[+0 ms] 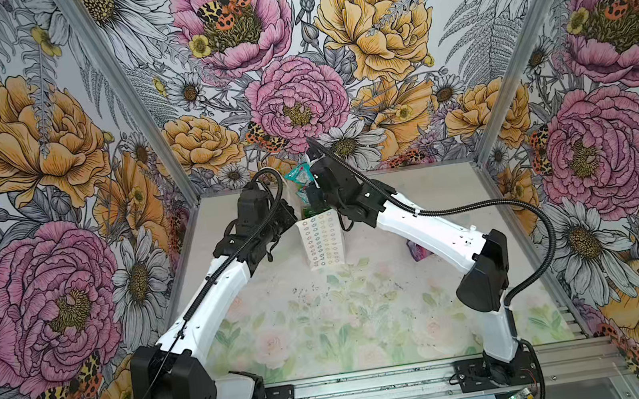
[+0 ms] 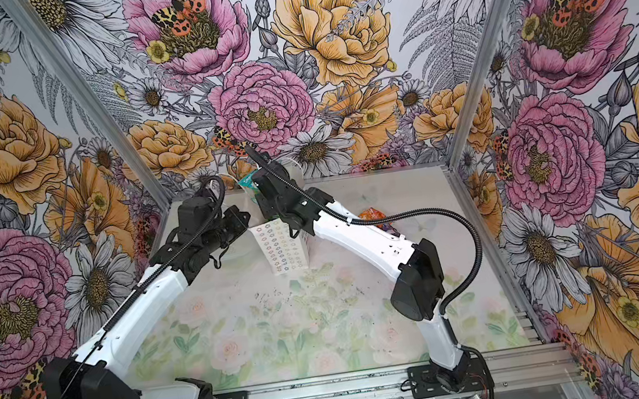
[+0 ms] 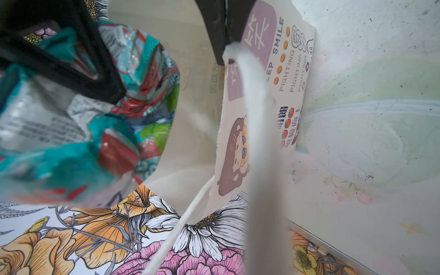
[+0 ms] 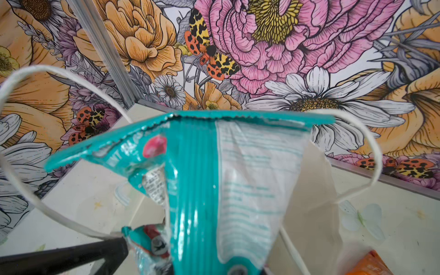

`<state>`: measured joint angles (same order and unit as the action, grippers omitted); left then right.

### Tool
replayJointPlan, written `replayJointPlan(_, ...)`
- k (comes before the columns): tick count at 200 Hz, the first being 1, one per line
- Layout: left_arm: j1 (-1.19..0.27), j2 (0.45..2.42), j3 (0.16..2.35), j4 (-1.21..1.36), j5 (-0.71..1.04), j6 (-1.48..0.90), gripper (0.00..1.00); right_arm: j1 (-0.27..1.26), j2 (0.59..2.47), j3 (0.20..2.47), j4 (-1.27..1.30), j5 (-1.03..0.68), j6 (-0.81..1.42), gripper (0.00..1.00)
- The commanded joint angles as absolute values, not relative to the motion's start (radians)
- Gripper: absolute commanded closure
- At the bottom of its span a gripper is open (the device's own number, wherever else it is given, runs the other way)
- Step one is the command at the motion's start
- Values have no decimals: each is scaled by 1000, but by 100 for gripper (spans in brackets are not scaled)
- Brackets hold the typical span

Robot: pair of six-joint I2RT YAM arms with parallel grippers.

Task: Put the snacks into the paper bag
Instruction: 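Lower the teal packet into the bag held by the left gripper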

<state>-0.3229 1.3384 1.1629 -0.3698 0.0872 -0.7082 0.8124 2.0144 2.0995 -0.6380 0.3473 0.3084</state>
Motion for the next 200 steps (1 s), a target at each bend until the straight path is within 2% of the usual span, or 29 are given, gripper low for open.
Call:
replayJointPlan(1, -325, 1322, 1161, -375, 102, -713, 100, 818, 1982, 2098, -627, 359, 339, 100)
replayJointPlan(44, -328, 1324, 1161, -375, 99, -714, 100, 824, 1983, 2106, -654, 357, 363, 100)
replayJointPlan(112, -331, 1331, 1170, -375, 97, -715, 100, 853, 2042, 2232, -827, 447, 461, 100)
replayJointPlan(200, -333, 1335, 1176, -374, 100, -715, 100, 874, 2059, 2267, -839, 434, 508, 99)
